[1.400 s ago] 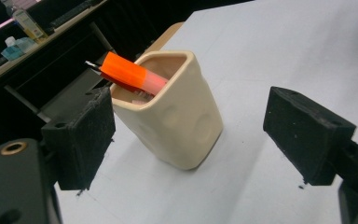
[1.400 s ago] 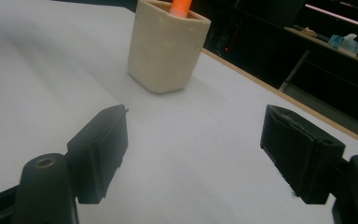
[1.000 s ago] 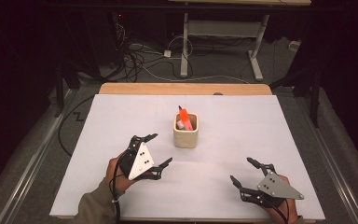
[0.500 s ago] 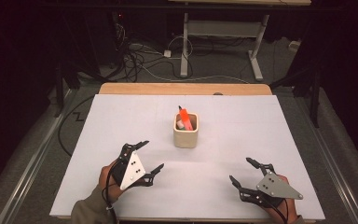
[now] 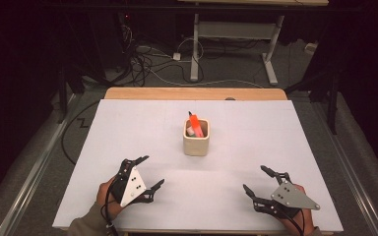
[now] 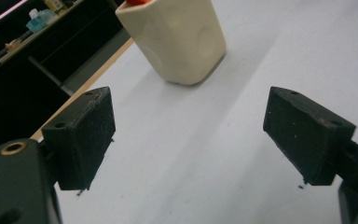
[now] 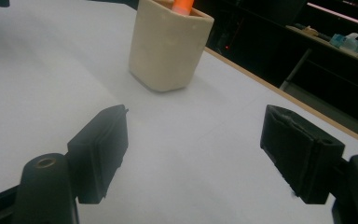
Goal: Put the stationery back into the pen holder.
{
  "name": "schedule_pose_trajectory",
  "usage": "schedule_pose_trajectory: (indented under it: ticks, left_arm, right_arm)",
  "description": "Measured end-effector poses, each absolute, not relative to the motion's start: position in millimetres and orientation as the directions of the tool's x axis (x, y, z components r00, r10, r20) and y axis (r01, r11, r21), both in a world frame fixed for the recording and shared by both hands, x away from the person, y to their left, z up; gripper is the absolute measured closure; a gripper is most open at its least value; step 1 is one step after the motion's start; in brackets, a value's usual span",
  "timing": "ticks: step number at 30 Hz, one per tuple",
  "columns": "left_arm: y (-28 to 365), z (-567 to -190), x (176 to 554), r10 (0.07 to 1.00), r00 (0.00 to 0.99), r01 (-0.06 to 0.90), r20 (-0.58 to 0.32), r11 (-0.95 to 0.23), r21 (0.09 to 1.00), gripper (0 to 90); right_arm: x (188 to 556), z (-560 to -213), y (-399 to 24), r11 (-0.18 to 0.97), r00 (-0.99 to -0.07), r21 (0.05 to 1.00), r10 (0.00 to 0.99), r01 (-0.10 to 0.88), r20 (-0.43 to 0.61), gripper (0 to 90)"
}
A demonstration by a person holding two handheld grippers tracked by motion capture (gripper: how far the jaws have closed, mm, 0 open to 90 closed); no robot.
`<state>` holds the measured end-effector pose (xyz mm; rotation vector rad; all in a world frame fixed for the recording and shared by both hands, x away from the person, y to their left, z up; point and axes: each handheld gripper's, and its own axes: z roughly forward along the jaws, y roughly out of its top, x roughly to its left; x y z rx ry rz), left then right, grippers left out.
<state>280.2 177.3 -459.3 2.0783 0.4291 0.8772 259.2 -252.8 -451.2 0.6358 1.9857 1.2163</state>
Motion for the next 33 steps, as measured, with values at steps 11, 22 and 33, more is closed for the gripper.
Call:
schedule_pose_trajectory:
  ticks: [11, 22, 33]
  left_arm:
    - [203, -478, 273, 0.591, 0.698, 0.074, 0.403, -0.620, 0.781, 16.1]
    - [221, -487, 267, 0.651, 0.699, 0.173, 0.296, -0.556, 0.813, 16.1]
    - [219, -487, 263, 0.636, 0.707, 0.156, 0.309, -0.566, 0.810, 16.1]
  right_arm:
    - [260, -453, -254, 0.435, -0.628, 0.899, 0.714, 0.055, -0.308, 23.5]
    - [262, -456, -256, 0.439, -0.634, 0.896, 0.713, 0.071, -0.299, 23.3]
    - [259, -454, -254, 0.446, -0.632, 0.893, 0.712, 0.068, -0.307, 23.3]
